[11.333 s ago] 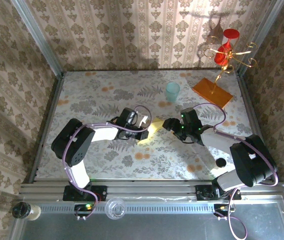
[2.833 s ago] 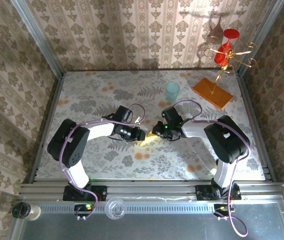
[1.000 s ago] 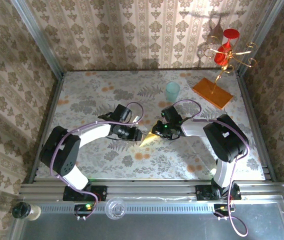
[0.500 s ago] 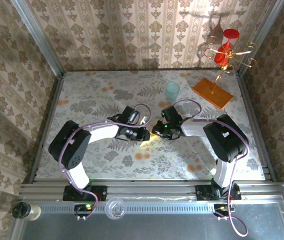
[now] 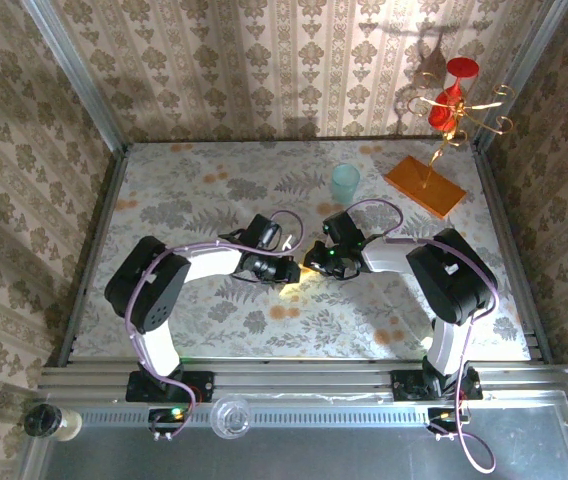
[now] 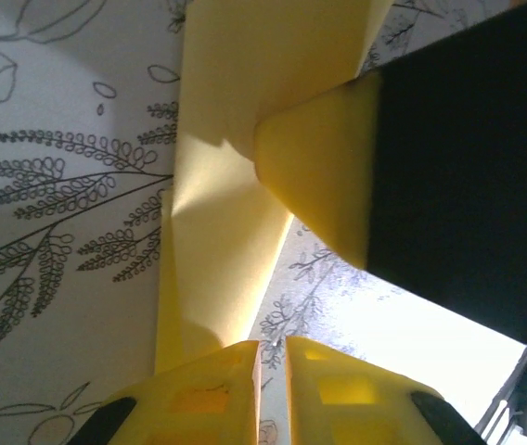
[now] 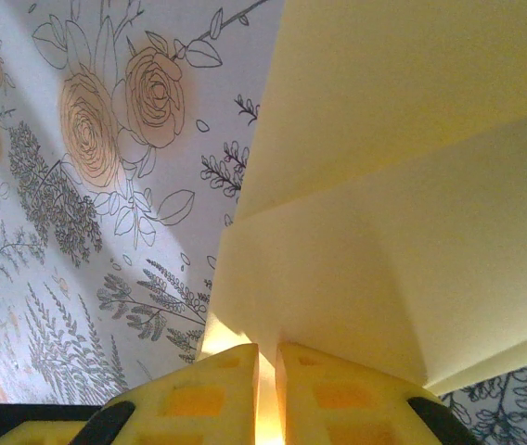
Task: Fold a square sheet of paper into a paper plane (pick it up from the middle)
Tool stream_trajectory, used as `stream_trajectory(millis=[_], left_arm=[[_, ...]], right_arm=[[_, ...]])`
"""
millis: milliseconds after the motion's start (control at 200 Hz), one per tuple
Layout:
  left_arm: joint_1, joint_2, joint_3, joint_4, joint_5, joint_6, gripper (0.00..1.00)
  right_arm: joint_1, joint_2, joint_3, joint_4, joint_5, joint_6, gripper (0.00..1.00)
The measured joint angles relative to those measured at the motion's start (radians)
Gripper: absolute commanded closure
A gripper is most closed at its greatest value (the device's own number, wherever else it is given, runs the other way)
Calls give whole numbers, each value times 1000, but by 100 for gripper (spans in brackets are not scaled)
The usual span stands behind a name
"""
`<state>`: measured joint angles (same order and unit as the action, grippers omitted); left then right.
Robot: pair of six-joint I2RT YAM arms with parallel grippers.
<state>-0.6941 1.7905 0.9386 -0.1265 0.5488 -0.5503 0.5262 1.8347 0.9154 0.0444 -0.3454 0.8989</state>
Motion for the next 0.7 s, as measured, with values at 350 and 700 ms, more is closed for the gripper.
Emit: stream_trajectory(millis=[350, 700], left_arm=[[1, 10, 0, -3, -12, 1, 85], [8, 19, 0, -13, -19, 12, 88]], right_arm=[[0, 0, 0, 0, 0, 3, 84], [-1, 1, 0, -3, 0, 3, 84]])
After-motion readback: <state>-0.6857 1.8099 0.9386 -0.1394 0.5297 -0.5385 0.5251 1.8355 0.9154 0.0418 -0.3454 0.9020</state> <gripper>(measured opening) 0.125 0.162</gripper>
